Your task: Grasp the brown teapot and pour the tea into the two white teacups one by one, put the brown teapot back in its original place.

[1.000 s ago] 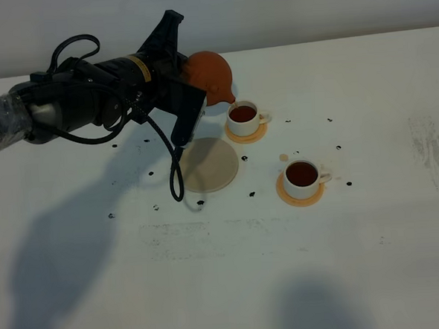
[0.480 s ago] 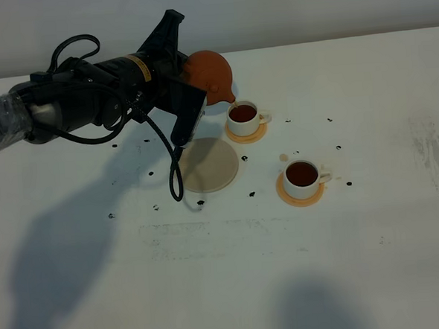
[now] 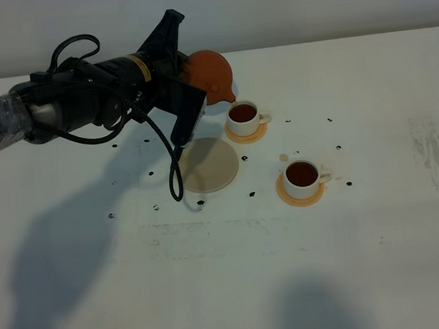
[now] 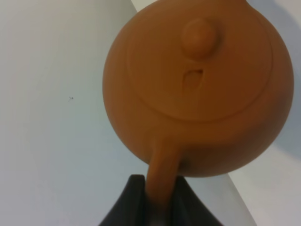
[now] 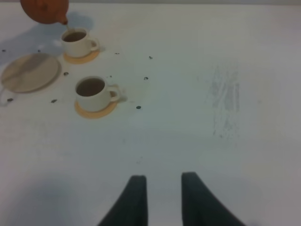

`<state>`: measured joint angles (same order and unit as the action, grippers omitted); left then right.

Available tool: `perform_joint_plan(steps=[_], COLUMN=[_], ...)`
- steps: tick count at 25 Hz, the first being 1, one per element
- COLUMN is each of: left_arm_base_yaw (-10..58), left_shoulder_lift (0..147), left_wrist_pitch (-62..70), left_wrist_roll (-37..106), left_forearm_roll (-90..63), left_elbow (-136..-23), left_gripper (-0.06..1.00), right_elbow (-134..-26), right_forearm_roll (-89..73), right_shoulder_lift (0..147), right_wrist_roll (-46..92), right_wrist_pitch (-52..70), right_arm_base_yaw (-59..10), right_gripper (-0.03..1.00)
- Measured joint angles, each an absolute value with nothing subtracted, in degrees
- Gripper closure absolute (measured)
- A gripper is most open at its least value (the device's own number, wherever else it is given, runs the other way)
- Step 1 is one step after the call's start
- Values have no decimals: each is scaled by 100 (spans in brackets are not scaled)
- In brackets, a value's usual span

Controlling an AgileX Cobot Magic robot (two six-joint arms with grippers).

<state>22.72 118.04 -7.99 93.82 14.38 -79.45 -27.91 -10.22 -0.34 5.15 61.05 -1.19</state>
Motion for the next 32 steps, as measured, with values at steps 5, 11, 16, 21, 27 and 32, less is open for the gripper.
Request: perform_joint_plan(steps=[5,11,16,21,27,32], left_arm_base_yaw=[2272,2272,2272,2272,2213,2091], left_shoulder_lift=[11804,11804,11804,11792,11522,11386], left_wrist_pitch=[-799,-720,-502,-254,126,523], left_wrist_roll=[9371,8718,8015,7344,6273,5395], left_forearm_roll=[1438,1309,1305,1305,1235,1001], left_elbow=[-7945,-7945,-7945,-7945,-7945,-7945], left_gripper=[84,84,84,84,84,84], right_elbow=[-2791,-2791,-2791,-2791,-2791,-2791], right_forearm_roll=[-1022,-1022,-1022,-1022,-1022,-1022], right_shoulder_lift=[-34,-34,-34,-34,-34,-34], right_wrist_roll=[515,515,515,515,515,515], right_wrist_pitch=[6105,6105,6105,6105,6105,6105], right_arm_base_yaw=[-119,-119,-119,-119,-119,-119], right_gripper=[77,77,77,77,77,77])
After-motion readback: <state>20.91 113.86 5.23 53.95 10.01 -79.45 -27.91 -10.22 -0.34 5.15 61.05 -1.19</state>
